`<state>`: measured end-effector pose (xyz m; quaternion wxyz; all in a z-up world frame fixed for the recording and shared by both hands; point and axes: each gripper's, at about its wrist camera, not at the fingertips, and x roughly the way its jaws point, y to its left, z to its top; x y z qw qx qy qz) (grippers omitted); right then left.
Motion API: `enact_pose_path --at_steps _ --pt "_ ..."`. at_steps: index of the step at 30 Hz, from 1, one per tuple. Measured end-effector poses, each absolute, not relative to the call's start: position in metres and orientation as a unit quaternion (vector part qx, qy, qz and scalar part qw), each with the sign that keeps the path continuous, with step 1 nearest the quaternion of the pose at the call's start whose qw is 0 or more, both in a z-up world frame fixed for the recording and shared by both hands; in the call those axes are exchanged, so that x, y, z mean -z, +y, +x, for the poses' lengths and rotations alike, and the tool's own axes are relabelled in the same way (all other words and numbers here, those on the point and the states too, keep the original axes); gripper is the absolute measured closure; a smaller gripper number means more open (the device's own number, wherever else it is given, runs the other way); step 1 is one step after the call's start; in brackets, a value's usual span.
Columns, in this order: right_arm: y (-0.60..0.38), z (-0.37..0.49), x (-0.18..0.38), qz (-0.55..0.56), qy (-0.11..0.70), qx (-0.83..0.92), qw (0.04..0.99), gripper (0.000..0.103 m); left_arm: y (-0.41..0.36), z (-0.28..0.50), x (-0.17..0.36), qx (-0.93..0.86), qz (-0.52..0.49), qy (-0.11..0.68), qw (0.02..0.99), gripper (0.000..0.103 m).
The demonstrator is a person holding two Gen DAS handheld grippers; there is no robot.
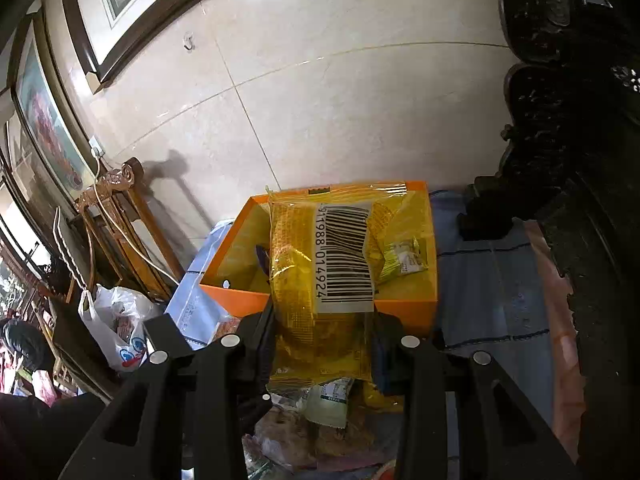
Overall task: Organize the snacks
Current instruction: 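Lift both packs and carry them over the orange box, then open both tools to drop the wafer pack and bread bag into the box, then grasp the bread roll bag with left tool while right tool grasps white bun bag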
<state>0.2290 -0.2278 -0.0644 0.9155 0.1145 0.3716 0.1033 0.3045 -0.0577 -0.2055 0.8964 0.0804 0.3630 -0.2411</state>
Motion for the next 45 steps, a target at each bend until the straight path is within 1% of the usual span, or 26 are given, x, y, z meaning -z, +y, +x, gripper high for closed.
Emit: enact_pose_path --at_steps 4,7,10,13,17,21,22,23,24,25,27,29,31,34,38,40,42,45 --pt "-0.228 0.225 0.068 0.113 0.374 -0.107 0.914 0.065 -0.037 0.295 0.178 0.253 0.005 0.351 0.901 0.082" --pt "-0.226 0.227 0.069 0.111 0.378 -0.110 0.913 0.065 -0.031 0.289 0.150 0.255 -0.008 0.331 0.908 0.082" --pt "-0.225 0.233 0.059 0.112 0.370 -0.115 0.915 0.065 -0.030 0.292 0.117 0.248 -0.008 0.308 0.918 0.082" --pt "-0.220 0.245 0.038 0.099 0.356 -0.123 0.921 0.065 -0.032 0.310 0.083 0.236 -0.003 0.287 0.928 0.081" --pt "-0.214 0.274 0.005 0.075 0.335 -0.129 0.930 0.065 -0.038 0.346 0.037 0.219 0.003 0.263 0.940 0.081" --pt "-0.216 0.314 -0.019 0.066 0.323 -0.129 0.935 0.065 -0.048 0.383 0.009 0.195 0.014 0.245 0.950 0.080" --pt "-0.216 0.323 -0.020 0.068 0.327 -0.135 0.933 0.063 -0.050 0.393 0.007 0.191 0.008 0.248 0.950 0.069" --pt "-0.217 0.339 -0.015 0.074 0.340 -0.144 0.926 0.057 -0.052 0.404 0.009 0.189 0.001 0.258 0.947 0.050" --pt "-0.219 0.351 -0.006 0.077 0.359 -0.143 0.919 0.048 -0.052 0.421 0.019 0.176 -0.007 0.286 0.942 0.005" --pt "-0.222 0.359 0.006 0.071 0.373 -0.121 0.917 0.035 -0.051 0.431 0.028 0.157 -0.009 0.304 0.940 0.005" --pt "-0.226 0.360 0.020 0.060 0.385 -0.098 0.916 0.035 -0.045 0.441 0.052 0.126 0.001 0.342 0.931 0.005" --pt "-0.232 0.349 0.035 0.063 0.393 -0.092 0.913 0.035 -0.035 0.436 0.069 0.123 -0.001 0.355 0.927 0.005" --pt "-0.236 0.332 0.053 0.063 0.401 -0.076 0.911 0.035 -0.022 0.417 0.085 0.117 0.009 0.356 0.927 0.005" --pt "-0.235 0.296 0.090 0.093 0.427 -0.077 0.896 0.035 -0.007 0.382 0.110 0.125 0.012 0.365 0.923 0.005" --pt "-0.221 0.246 0.135 0.100 0.463 -0.098 0.875 0.034 0.021 0.320 0.138 0.120 0.022 0.372 0.920 0.005" --pt "-0.203 0.219 0.152 0.075 0.482 -0.119 0.865 0.034 0.049 0.288 0.154 0.108 0.015 0.383 0.917 0.005" --pt "-0.171 0.191 0.163 0.014 0.489 -0.149 0.859 0.034 0.083 0.258 0.166 0.089 0.000 0.393 0.915 0.005" --pt "-0.131 0.165 0.171 -0.060 0.482 -0.181 0.855 0.029 0.130 0.220 0.184 0.058 -0.007 0.405 0.912 0.005"
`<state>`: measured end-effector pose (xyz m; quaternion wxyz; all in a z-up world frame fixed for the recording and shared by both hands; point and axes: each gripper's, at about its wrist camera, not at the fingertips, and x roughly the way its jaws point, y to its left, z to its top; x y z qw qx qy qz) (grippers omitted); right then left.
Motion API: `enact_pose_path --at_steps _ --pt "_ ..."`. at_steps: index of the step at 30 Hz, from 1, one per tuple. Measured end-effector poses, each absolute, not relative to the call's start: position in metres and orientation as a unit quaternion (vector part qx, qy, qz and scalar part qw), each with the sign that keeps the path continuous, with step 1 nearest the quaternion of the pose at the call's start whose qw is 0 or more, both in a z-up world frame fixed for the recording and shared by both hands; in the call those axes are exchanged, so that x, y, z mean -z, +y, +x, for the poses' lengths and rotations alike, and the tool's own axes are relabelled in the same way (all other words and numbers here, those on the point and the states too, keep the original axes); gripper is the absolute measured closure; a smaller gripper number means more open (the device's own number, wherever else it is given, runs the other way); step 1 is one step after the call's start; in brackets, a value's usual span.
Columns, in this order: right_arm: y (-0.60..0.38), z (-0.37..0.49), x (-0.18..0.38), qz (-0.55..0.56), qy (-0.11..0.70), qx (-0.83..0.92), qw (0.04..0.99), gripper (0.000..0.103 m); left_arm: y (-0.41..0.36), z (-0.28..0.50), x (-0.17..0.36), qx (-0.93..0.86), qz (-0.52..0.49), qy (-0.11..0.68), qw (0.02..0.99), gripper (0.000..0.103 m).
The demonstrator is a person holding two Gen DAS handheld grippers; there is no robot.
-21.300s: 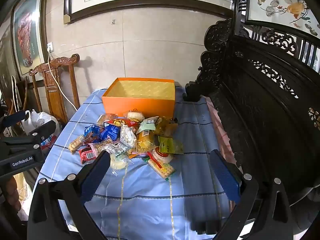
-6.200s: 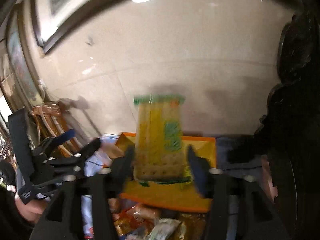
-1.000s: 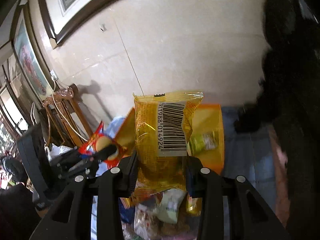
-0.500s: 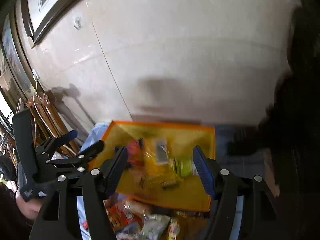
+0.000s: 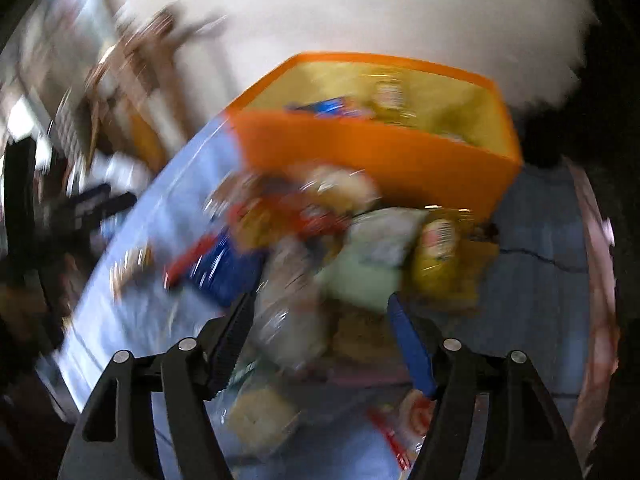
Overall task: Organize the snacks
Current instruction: 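Grasp the bread roll bag with left tool while right tool grasps white bun bag, then carry the bread roll bag and white bun bag over the orange box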
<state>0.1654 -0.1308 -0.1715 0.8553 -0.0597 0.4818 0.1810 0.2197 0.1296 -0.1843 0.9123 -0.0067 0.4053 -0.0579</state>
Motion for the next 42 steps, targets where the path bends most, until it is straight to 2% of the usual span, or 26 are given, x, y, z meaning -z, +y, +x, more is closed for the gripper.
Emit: enact_pose_path --at_steps 6,12,13,14,16,17,18,19,20,24,30,42 --pt "-0.101 0.172 0.189 -0.083 0.491 -0.170 0.851 0.029 0.182 0.179 0.218 0.000 0.006 0.433 0.901 0.005" --pt "-0.099 0.190 0.221 -0.079 0.520 -0.138 0.839 0.030 0.158 0.183 0.251 0.011 0.097 0.425 0.900 0.005" --pt "-0.100 0.192 0.227 -0.076 0.528 -0.136 0.835 0.045 0.153 0.185 0.256 0.014 0.111 0.423 0.899 0.005" --pt "-0.103 0.194 0.233 -0.070 0.541 -0.130 0.828 0.056 0.149 0.187 0.262 0.017 0.122 0.424 0.897 0.005" --pt "-0.110 0.194 0.235 -0.048 0.543 -0.129 0.828 0.063 0.146 0.194 0.279 0.016 0.139 0.442 0.886 0.005" --pt "-0.113 0.194 0.235 -0.042 0.545 -0.131 0.827 0.067 0.147 0.196 0.288 0.019 0.137 0.460 0.877 0.009" --pt "-0.116 0.193 0.235 -0.037 0.546 -0.136 0.826 0.068 0.152 0.194 0.288 0.026 0.113 0.457 0.882 0.030" --pt "-0.120 0.191 0.234 -0.028 0.548 -0.141 0.824 0.070 0.155 0.192 0.287 0.038 0.093 0.459 0.883 0.057" --pt "-0.124 0.190 0.234 -0.022 0.548 -0.142 0.824 0.071 0.154 0.191 0.286 0.040 0.093 0.460 0.882 0.069" --pt "-0.148 0.181 0.233 0.037 0.547 -0.145 0.824 0.071 0.142 0.172 0.279 0.079 0.094 0.459 0.880 0.069" --pt "-0.165 0.170 0.225 0.087 0.534 -0.150 0.828 0.071 0.138 0.151 0.255 0.107 0.028 0.439 0.891 0.069" --pt "-0.178 0.149 0.154 0.114 0.467 -0.186 0.857 0.071 0.102 0.152 0.179 0.155 0.002 0.361 0.920 0.069"
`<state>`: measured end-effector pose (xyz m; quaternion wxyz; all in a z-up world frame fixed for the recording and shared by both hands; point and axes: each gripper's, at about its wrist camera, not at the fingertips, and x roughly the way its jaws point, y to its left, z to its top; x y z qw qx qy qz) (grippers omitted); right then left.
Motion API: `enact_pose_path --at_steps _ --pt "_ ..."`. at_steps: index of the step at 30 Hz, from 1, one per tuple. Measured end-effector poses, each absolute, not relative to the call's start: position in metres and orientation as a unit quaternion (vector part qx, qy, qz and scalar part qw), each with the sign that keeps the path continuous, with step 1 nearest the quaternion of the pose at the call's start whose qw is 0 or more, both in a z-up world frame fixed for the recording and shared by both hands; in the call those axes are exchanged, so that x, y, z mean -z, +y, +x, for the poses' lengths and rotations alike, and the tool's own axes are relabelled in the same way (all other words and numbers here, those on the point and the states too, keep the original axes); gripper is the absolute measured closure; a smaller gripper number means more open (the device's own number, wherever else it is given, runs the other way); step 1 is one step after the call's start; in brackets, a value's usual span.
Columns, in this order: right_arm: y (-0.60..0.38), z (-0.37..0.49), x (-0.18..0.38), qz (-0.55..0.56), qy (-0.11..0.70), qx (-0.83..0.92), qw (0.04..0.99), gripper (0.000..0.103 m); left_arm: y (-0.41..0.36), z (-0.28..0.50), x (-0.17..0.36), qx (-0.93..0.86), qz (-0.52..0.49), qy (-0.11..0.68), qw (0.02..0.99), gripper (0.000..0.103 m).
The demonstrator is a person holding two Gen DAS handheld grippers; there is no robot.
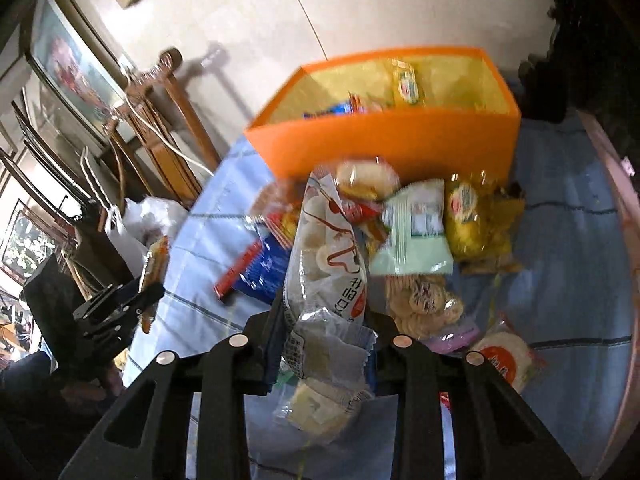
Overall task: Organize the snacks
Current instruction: 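Carry the bread roll bag and white bun bag over the orange box, then open both tools to drop the two bags into the box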
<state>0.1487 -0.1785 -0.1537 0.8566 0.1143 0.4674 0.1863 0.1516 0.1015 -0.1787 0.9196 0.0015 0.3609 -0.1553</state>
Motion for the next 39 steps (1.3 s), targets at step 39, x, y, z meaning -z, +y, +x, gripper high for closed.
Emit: enact_pose_path --at_steps 39 --pt "-0.236 0.310 -0.010 0.063 0.322 -0.113 0.938 0.071 -0.052 0.397 0.015 0.143 0.044 0.282 0.948 0.069"
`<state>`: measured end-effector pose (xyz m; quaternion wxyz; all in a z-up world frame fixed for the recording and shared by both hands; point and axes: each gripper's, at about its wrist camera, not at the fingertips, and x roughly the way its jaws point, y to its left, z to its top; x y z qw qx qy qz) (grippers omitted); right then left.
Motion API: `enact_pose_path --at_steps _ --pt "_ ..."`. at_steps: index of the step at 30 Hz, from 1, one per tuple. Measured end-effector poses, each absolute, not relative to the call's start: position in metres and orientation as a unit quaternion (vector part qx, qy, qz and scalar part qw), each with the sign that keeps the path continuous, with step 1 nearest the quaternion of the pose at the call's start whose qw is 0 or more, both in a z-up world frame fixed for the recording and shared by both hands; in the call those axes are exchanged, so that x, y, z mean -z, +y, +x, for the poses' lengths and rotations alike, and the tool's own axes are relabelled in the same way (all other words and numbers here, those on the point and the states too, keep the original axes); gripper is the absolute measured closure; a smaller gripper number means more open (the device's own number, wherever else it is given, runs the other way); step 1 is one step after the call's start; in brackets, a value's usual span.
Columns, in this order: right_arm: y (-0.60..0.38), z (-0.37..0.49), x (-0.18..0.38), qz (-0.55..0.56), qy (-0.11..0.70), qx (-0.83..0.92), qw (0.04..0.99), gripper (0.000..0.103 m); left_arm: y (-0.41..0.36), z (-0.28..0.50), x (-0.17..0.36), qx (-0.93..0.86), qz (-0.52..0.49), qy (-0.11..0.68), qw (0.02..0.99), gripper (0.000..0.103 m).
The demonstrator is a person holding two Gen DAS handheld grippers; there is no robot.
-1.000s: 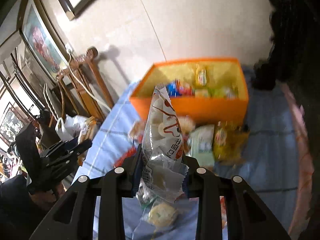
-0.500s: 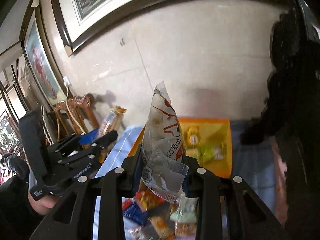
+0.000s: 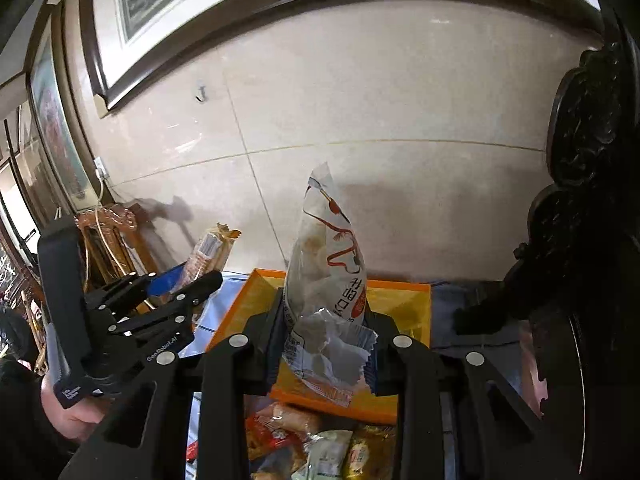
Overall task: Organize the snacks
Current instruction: 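Open both tools to drop the two bags into the box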
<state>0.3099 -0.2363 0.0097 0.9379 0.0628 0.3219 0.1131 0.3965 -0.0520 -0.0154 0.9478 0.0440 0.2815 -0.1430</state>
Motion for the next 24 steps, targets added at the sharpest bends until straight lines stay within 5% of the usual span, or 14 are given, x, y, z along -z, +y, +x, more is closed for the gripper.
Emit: enact_pose_path --at_steps 4,5,6,7,16,24 --pt "-0.235 0.328 0.004 0.061 0.327 -0.112 0.936 0.069 -0.055 0.411 0.028 0.132 0.047 0.290 0.947 0.065" --pt "-0.233 0.337 0.011 0.055 0.334 -0.114 0.934 0.064 -0.056 0.417 0.034 0.124 0.051 0.292 0.947 0.053" --pt "-0.233 0.345 0.019 0.049 0.349 -0.112 0.929 0.056 -0.058 0.422 0.041 0.119 0.056 0.296 0.946 0.010" --pt "-0.232 0.352 0.027 0.043 0.366 -0.103 0.924 0.039 -0.058 0.425 0.048 0.103 0.063 0.298 0.947 0.004" --pt "-0.247 0.327 0.068 0.056 0.388 -0.060 0.918 0.037 -0.029 0.409 0.102 0.078 0.066 0.340 0.935 0.004" --pt "-0.264 0.233 0.143 0.098 0.447 -0.024 0.889 0.036 -0.008 0.307 0.144 0.132 0.063 0.374 0.916 0.004"
